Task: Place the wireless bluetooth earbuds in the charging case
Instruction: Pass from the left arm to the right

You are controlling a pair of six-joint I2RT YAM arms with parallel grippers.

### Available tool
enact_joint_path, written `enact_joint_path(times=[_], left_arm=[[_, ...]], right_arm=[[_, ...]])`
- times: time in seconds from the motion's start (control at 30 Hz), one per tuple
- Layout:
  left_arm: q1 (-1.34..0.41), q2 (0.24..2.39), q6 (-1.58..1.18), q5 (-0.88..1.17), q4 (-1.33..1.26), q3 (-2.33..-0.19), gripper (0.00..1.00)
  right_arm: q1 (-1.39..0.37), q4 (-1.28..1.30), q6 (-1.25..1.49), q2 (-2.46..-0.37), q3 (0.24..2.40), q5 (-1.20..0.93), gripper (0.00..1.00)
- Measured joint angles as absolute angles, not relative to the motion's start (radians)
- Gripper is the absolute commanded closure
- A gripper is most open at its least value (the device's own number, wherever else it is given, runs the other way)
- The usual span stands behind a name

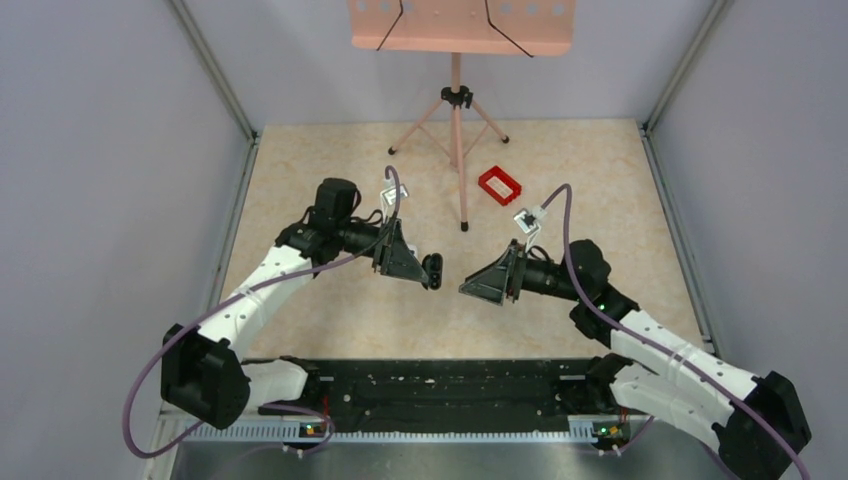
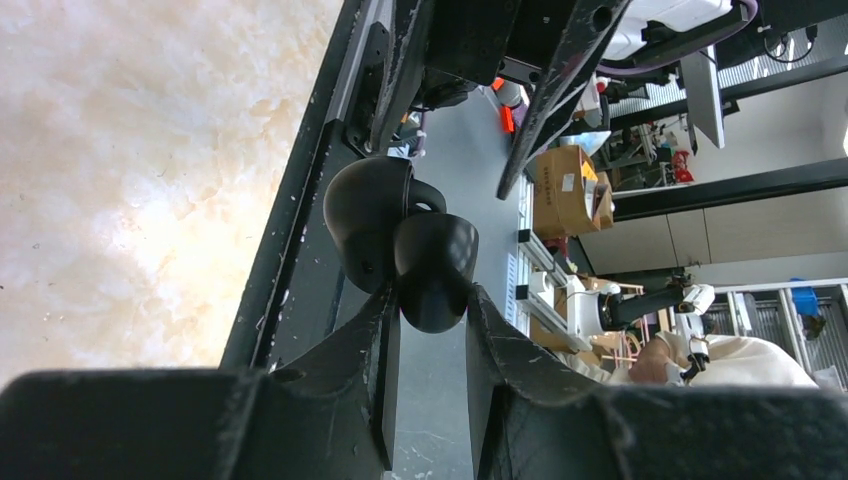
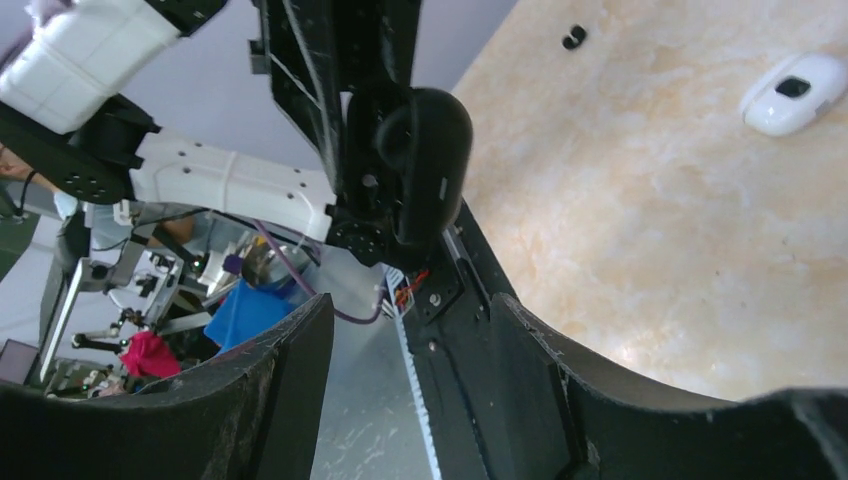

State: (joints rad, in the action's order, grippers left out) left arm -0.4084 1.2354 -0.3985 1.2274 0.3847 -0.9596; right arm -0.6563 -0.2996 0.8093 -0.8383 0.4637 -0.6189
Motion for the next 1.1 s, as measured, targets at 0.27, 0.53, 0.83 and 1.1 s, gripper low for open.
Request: enact_joint_path(times=[0.27, 0.53, 0.83, 1.1], left_arm=[[-0.383, 1.234, -0.382, 1.204, 0.419, -0.965, 1.00], [-0.192, 1.156, -0.365, 1.169, 0.500, -0.962, 1.00], [-0.194, 1.114, -0.416, 1.246, 0.459, -0.925, 1.00], [-0.197, 1.114, -0.473, 1.279, 0.396, -0.924, 1.00]], right_arm=[[-0.656, -0.380, 0.827, -0.888, 0.474, -0.604, 0.42], [-0.656, -0.387, 0.818, -0.942, 0.480, -0.527, 0.42], [-0.656, -0.741, 0.920, -1.201, 0.507, -0.657, 0.40], [-0.667, -0.952, 0.979, -1.337, 0.576, -0.755, 0.37]])
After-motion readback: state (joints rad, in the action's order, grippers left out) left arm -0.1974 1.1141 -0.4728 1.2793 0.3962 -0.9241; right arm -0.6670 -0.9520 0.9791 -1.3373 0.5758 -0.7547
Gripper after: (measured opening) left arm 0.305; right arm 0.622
